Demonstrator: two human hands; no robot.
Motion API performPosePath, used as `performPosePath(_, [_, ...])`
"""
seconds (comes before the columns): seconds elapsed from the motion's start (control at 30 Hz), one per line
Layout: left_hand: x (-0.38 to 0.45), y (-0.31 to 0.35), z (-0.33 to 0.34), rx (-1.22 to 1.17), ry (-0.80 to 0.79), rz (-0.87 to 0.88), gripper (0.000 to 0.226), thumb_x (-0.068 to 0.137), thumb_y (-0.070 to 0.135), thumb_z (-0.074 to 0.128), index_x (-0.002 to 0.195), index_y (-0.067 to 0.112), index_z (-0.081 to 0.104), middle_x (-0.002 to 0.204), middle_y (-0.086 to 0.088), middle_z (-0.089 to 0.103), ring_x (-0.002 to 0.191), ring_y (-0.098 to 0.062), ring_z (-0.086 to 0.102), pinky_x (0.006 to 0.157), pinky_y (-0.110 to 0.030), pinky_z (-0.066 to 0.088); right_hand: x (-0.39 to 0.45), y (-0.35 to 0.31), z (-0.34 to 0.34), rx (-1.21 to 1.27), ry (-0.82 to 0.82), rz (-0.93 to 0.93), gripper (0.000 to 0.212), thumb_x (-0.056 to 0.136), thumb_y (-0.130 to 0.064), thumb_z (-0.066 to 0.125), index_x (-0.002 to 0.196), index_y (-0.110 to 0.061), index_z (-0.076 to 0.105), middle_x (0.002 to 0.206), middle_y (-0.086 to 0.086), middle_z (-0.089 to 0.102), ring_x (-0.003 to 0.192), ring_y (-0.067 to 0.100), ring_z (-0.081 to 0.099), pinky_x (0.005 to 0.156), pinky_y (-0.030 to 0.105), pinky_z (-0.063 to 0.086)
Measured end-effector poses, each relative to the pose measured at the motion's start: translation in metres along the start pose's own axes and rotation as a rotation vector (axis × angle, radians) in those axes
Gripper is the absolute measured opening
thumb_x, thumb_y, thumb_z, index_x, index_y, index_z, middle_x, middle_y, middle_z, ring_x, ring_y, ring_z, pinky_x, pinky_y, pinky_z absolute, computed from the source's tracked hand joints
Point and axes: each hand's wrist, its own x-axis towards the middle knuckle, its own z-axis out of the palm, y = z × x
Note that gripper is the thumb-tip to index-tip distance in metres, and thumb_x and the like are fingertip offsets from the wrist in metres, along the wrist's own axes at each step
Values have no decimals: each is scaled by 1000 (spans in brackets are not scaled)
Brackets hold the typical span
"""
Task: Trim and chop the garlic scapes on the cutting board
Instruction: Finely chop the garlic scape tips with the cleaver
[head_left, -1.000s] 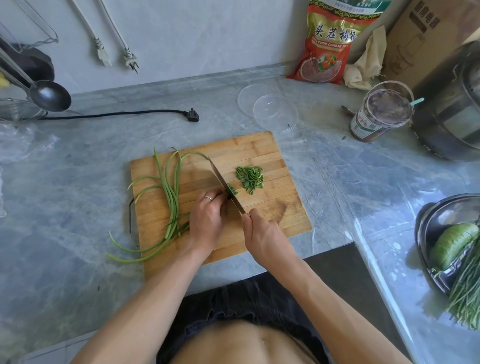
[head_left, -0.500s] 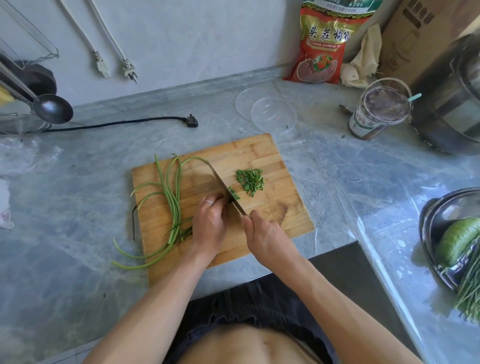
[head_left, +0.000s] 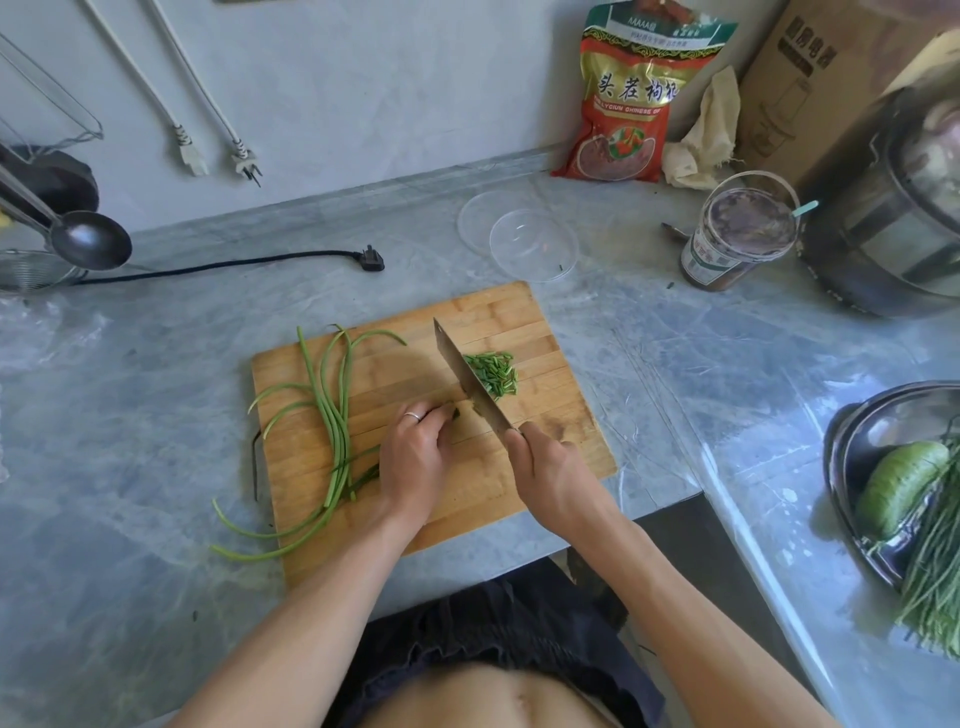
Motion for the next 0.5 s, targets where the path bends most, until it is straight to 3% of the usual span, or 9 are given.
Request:
performPosePath(0.17, [1, 8, -2, -56, 37, -31, 27, 89, 14, 48, 97, 9, 73, 85, -5, 71, 85, -27, 60, 65, -39, 51, -9, -3, 3, 26, -16, -21, 38, 103, -39, 30, 69, -22, 32, 53, -1, 36, 45, 17, 29, 45, 30, 25])
performPosePath(0.3, [-2, 9, -2, -54, 90, -67, 13, 88, 2, 65, 92, 9, 75, 81, -5, 71, 84, -27, 62, 60, -36, 51, -15, -6, 9, 26, -37, -3, 38, 102, -42, 30, 70, -23, 32, 54, 1, 39, 46, 19, 34, 46, 31, 27])
performPosePath(0.43, [-1, 10, 0, -51, 94, -76, 14, 88, 1, 66, 92, 11, 75, 81, -3, 73, 85, -25, 62, 61, -34, 50, -17, -6, 15, -19, -28, -36, 46, 93, -58, 12, 73, -22, 32, 58, -1, 38, 45, 17, 29, 46, 29, 24])
performPosePath(0.5, [-1, 9, 1, -50, 103, -69, 15, 87, 0, 64, 92, 10, 74, 81, -2, 73, 85, -24, 62, 63, -33, 50, -19, -7, 16, 8, -22, -11, 44, 97, -54, 19, 73, -21, 33, 58, 1, 40, 46, 18, 31, 46, 32, 27])
